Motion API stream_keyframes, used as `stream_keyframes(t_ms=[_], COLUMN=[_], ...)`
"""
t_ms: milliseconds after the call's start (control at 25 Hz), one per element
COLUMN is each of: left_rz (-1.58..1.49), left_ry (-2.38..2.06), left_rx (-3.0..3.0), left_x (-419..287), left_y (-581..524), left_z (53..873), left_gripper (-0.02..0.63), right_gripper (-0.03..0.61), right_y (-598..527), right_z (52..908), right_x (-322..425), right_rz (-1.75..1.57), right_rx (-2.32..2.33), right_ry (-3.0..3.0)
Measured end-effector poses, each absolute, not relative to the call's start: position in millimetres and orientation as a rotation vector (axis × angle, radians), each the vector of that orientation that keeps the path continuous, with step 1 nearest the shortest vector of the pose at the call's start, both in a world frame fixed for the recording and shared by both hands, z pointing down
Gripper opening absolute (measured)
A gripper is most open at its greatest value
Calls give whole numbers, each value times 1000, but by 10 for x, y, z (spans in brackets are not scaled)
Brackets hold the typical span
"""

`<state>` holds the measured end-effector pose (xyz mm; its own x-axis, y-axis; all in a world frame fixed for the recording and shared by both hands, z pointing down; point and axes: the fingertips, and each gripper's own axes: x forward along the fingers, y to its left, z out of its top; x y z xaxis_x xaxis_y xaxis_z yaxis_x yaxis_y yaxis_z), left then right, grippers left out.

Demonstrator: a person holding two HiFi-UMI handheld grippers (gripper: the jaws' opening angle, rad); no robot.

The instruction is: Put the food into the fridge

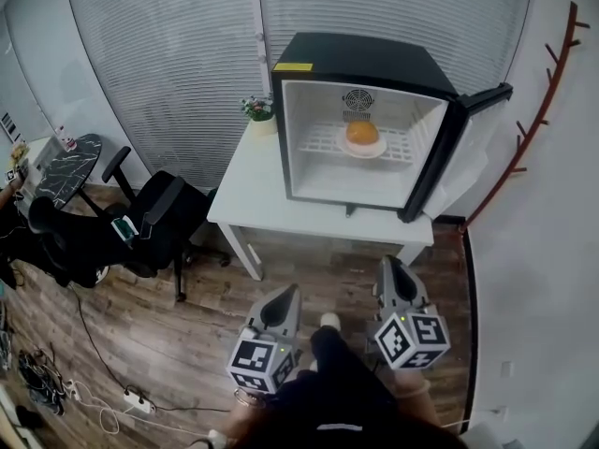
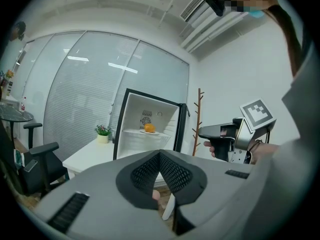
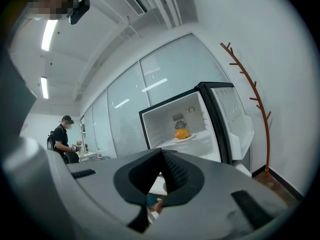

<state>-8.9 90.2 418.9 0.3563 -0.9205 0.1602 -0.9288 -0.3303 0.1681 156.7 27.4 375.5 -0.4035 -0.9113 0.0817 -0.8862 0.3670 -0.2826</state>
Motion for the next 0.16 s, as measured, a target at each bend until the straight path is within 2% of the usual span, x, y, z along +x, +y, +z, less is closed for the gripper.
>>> stream_keyframes(t_ms=[160], left_rz=[53], left_ry=[-1662], left_rx=[2386], left_x=[-90], left_y=[899], left_z=[4192], left_gripper=[12], right_gripper=[-6], right_y=[259], right_z=[3760], right_x=[1526], right_rz=[-413], right_rx=[-1673], right_ry=[2542])
